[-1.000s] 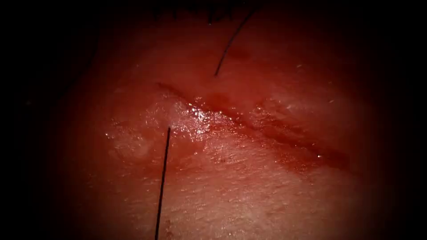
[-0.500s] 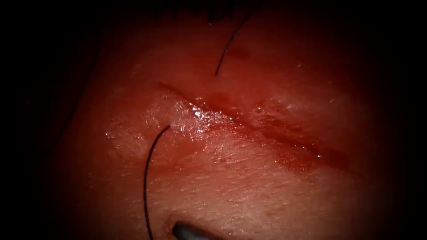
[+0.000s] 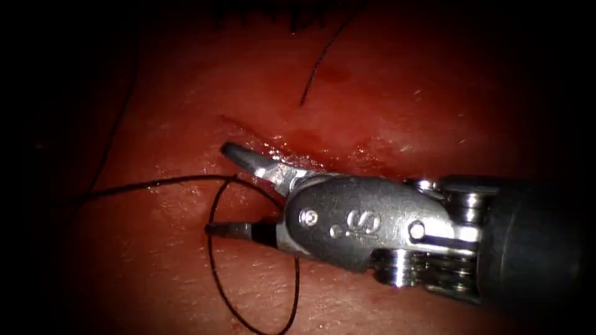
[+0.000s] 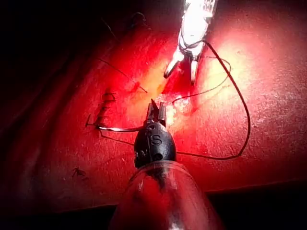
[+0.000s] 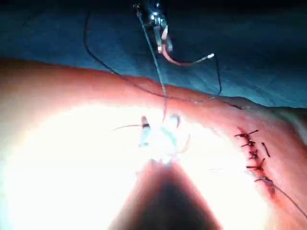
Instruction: Wound Closure
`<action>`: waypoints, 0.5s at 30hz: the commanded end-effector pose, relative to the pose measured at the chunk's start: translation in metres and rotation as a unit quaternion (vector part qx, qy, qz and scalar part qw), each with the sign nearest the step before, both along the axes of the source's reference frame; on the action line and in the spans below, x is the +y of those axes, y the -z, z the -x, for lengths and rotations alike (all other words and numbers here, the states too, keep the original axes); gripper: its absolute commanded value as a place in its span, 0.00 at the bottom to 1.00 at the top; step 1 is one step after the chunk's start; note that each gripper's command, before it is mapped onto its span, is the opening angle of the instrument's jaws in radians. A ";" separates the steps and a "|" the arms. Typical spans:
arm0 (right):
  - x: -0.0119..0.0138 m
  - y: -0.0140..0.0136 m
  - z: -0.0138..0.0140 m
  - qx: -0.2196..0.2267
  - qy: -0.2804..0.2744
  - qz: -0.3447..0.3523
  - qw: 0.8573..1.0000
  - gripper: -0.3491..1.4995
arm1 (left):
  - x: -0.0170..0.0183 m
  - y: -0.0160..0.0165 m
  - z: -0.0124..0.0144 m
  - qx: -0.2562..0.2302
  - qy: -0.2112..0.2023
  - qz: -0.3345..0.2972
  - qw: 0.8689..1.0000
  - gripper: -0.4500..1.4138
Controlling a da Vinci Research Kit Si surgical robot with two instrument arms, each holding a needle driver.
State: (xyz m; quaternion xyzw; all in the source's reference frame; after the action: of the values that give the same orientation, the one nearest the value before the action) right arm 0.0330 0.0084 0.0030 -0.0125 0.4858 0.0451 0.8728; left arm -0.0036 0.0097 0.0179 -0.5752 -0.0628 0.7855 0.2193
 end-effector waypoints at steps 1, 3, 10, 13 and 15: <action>0.0000 -0.0018 0.0001 -0.002 0.003 0.003 1.000 0.94 | -0.0001 -0.0005 0.0005 -0.001 -0.001 0.000 1.000 0.00; -0.0004 -0.0018 0.0007 0.002 0.010 0.006 1.000 0.94 | -0.0001 -0.0005 0.0005 -0.001 -0.001 0.000 1.000 0.00; -0.0037 0.0027 0.0029 0.046 0.021 -0.057 0.997 0.94 | 0.0001 -0.0008 0.0002 0.000 -0.001 0.001 1.000 0.00; -0.0051 0.0060 0.0035 0.058 0.025 -0.080 0.995 0.96 | 0.0001 -0.0009 0.0002 0.000 -0.001 0.001 1.000 0.00; -0.0057 0.0085 0.0041 0.074 0.026 -0.102 0.992 0.97 | 0.0001 -0.0009 0.0002 -0.001 0.000 -0.001 1.000 0.00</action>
State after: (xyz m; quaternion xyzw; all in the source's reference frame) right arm 0.0284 0.0034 -0.0059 0.0933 0.5433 0.0735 0.8311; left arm -0.0032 0.0098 0.0182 -0.5750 -0.0633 0.7855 0.2198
